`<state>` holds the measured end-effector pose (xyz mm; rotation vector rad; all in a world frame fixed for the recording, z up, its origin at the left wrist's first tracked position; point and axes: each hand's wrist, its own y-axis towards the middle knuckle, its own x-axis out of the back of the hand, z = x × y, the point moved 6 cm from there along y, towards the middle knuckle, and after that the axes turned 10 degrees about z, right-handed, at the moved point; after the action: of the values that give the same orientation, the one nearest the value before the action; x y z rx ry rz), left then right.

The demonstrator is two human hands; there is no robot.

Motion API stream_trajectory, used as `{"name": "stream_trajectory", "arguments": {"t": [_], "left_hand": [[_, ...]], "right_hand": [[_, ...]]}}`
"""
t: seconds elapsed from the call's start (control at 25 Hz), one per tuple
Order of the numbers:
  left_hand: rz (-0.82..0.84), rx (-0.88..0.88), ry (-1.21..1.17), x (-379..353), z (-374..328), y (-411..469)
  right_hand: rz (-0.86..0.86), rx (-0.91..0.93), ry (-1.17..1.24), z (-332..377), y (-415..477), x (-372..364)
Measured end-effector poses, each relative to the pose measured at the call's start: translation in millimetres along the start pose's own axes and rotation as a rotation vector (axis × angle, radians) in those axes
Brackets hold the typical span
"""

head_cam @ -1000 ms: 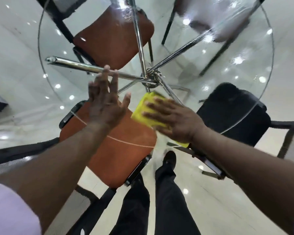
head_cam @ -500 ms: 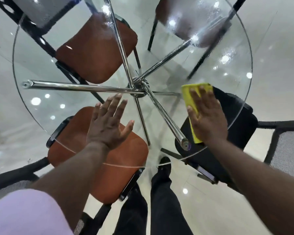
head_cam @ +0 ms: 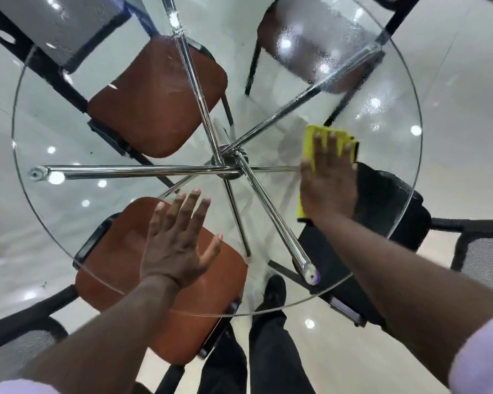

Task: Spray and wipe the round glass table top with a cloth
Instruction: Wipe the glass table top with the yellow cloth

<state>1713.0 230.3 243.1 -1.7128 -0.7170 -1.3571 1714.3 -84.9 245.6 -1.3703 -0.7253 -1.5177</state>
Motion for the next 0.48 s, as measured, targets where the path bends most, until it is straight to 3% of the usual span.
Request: {"name": "stream_trajectory", "arguments": {"t": [0.04, 0.12, 0.16, 0.2, 0.24, 0.36, 0.4, 0.44, 0.48], "left_hand": [[0.009, 0.004, -0.001, -0.3, 0.7, 0.0], [-0.003, 0.006, -0.001, -2.5, 0.7, -1.7], [-0.008, 0.004, 0.009, -4.1, 1.1, -1.8], [-0.006, -0.001, 0.013, -5.6, 1.3, -0.7], [-0.004, -0.003, 0.009, -5.8, 1.9, 0.8], [0.009, -0.002, 0.005, -3.4, 2.2, 1.1], [0.015, -0.007, 0.000, -3.5, 1.2, 0.5], [0.018, -0.008, -0.007, -3.2, 1.1, 0.9], [0.019, -0.006, -0.010, -3.4, 1.5, 0.6]], "right_hand": [[0.020, 0.246, -0.095, 21.7, -12.9, -5.0], [0.209, 0.913, -0.292, 43.1, -31.8, -14.9], [0.261, 1.128, -0.347, 42.5, -21.9, -9.6], [0.264, 1.170, -0.355, 39.0, -0.3, -4.2], [0.216, 1.030, -0.279, 35.6, 32.6, 5.1], [0.016, 0.029, 0.102, 15.0, 85.4, 21.7], [-0.008, -0.173, 0.162, 21.8, 74.8, 14.2], [-0.020, -0.196, 0.142, 39.2, 63.1, 9.2], [-0.024, -0.020, 0.082, 62.0, 55.7, 3.7]]}}
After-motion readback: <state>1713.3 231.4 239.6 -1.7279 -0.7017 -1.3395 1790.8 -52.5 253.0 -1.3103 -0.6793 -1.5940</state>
